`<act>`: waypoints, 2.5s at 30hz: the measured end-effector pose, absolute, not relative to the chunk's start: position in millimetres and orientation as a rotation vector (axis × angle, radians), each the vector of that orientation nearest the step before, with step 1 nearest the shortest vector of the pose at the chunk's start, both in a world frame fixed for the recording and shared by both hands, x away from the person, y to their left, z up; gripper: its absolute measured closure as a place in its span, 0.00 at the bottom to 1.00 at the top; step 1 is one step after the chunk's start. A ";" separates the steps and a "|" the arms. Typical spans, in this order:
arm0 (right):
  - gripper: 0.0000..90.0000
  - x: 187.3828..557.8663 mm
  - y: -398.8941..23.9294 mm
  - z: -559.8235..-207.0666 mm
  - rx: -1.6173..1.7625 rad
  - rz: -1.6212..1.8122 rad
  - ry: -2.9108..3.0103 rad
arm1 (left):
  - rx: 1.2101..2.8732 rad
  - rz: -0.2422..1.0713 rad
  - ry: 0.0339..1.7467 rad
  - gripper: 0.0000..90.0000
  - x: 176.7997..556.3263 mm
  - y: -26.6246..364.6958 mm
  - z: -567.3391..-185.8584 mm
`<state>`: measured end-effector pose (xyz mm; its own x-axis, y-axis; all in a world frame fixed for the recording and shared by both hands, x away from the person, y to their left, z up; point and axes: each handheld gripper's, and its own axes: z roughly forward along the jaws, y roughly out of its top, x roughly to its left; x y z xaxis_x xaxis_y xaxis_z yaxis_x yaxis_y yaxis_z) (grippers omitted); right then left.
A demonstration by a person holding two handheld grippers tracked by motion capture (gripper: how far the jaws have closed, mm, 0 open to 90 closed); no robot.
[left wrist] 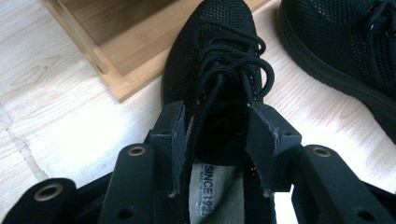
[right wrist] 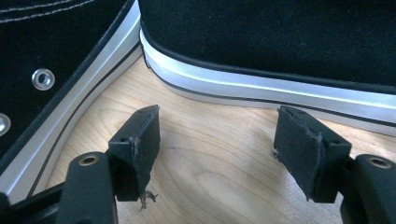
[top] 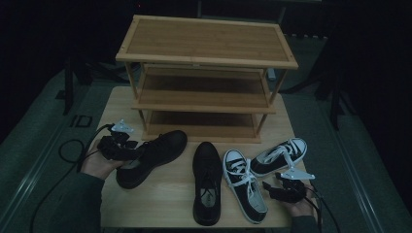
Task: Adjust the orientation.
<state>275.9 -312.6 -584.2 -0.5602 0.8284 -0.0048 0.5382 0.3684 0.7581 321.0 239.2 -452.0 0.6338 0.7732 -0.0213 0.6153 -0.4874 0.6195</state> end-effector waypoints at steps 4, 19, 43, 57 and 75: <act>0.35 276.0 -312.6 -584.2 1.188 1.028 2.248 | 2.248 0.348 1.083 0.63 319.2 238.5 -448.0; 0.35 275.9 -312.5 -584.3 1.187 1.028 2.248 | 2.245 0.363 1.030 0.58 308.5 224.0 -426.8; 0.34 275.9 -312.3 -584.2 1.185 1.028 2.252 | 2.279 0.331 0.926 0.57 303.7 182.6 -423.3; 0.34 275.9 -312.3 -584.2 1.185 1.029 2.253 | 2.292 0.286 0.891 0.57 301.8 164.1 -425.2; 0.34 276.0 -312.3 -584.2 1.184 1.029 2.254 | 2.324 0.276 0.839 0.50 293.4 139.8 -425.6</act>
